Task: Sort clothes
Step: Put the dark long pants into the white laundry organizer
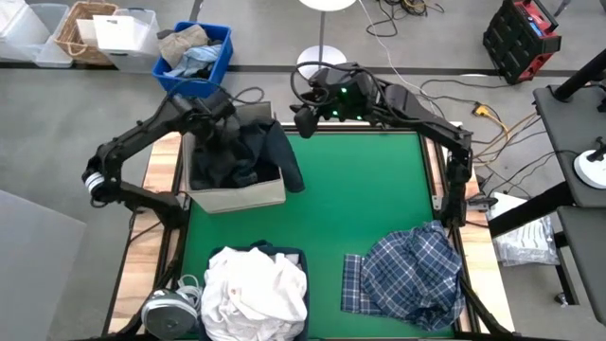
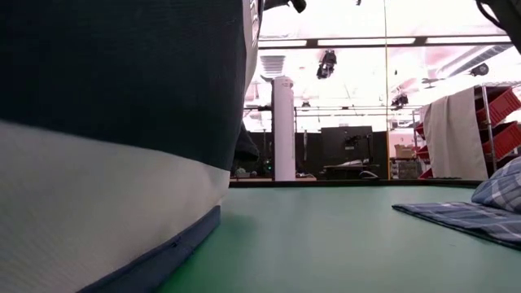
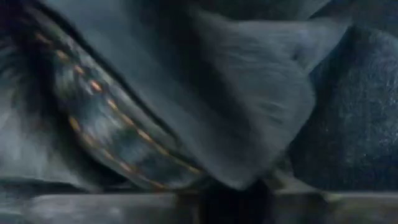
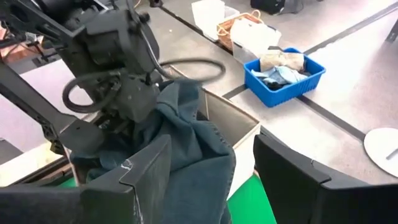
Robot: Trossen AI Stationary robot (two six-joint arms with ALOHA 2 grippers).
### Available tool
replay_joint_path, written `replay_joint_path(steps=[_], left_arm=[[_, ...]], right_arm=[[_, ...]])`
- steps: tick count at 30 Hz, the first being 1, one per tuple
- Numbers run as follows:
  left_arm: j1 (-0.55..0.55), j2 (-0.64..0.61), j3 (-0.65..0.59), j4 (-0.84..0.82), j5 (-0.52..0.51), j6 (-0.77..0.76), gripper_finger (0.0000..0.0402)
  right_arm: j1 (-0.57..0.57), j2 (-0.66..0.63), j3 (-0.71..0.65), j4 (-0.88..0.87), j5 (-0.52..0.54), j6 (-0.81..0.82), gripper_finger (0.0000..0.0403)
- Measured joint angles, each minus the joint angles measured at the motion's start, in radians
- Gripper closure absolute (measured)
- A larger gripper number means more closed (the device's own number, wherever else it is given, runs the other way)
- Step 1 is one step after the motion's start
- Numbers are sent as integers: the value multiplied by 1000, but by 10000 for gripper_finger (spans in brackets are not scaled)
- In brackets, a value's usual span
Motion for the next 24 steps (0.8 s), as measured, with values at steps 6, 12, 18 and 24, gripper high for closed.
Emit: replay_joint_path(steps=[6, 12, 18, 24], left_arm=[[0, 63, -54, -42, 0, 22, 394], [0, 115, -84, -32, -3, 43, 401], [0, 174, -133, -8, -1, 80, 401], [0, 195, -147, 23, 9, 85, 402]], right_arm=[[0, 26, -2, -10, 1, 0, 184], [0, 48, -3, -15, 1, 7, 184], [0, 71, -3, -16, 2, 9, 183], [0, 85, -3, -17, 2, 10, 184]])
